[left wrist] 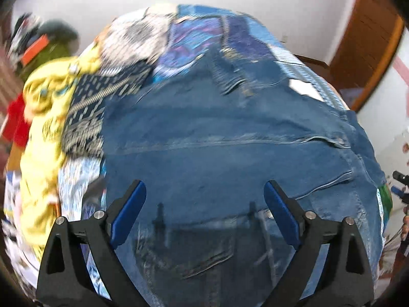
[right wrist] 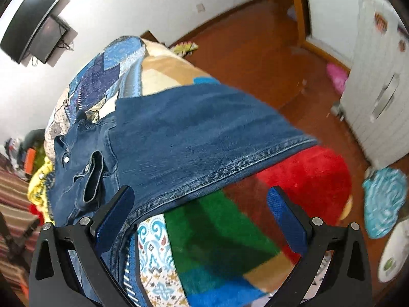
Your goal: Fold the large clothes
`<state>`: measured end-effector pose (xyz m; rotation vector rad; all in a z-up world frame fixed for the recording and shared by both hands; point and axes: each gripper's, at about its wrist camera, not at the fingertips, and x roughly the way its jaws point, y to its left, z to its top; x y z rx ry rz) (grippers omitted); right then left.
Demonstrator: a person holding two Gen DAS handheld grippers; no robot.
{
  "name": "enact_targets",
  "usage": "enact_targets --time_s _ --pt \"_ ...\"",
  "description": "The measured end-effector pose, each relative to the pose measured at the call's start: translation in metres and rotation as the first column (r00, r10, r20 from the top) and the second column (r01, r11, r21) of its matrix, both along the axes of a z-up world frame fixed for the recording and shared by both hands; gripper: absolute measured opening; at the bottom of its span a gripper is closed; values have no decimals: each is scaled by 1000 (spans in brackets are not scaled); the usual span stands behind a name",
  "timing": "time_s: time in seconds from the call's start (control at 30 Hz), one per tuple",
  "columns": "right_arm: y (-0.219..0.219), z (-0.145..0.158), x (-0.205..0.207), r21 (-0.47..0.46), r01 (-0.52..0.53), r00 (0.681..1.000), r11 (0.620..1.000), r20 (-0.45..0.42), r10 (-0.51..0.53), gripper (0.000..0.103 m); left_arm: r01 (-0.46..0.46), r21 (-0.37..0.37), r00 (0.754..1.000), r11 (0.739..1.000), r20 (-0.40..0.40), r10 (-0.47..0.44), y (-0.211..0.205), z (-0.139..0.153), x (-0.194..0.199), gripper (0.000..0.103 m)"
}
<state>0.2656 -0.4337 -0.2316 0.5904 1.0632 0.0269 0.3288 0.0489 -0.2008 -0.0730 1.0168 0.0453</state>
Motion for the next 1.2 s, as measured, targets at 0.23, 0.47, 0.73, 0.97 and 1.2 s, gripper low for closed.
enact_targets --time_s 0.23,0.47,0.73,0.97,1.2 --pt "-17 -26 17 140 13 1000 990 2 -13 103 -58 -17 998 998 -13 58 20 -6 -4 94" --pt "-22 -42 32 68 122 993 990 -5 -122 78 -58 -43 998 997 -36 56 13 -17 -5 94" --pt "-39 -37 37 45 235 972 971 -27 -234 21 -42 -59 999 997 -25 40 3 -15 -8 94" --pt "-30 15 32 -29 176 980 984 95 -173 10 -10 -17 1000 1000 21 10 -4 -1 -16 94" --pt "8 96 41 -76 76 963 994 266 -53 9 4 -18 998 1000 66 -3 2 12 -34 94"
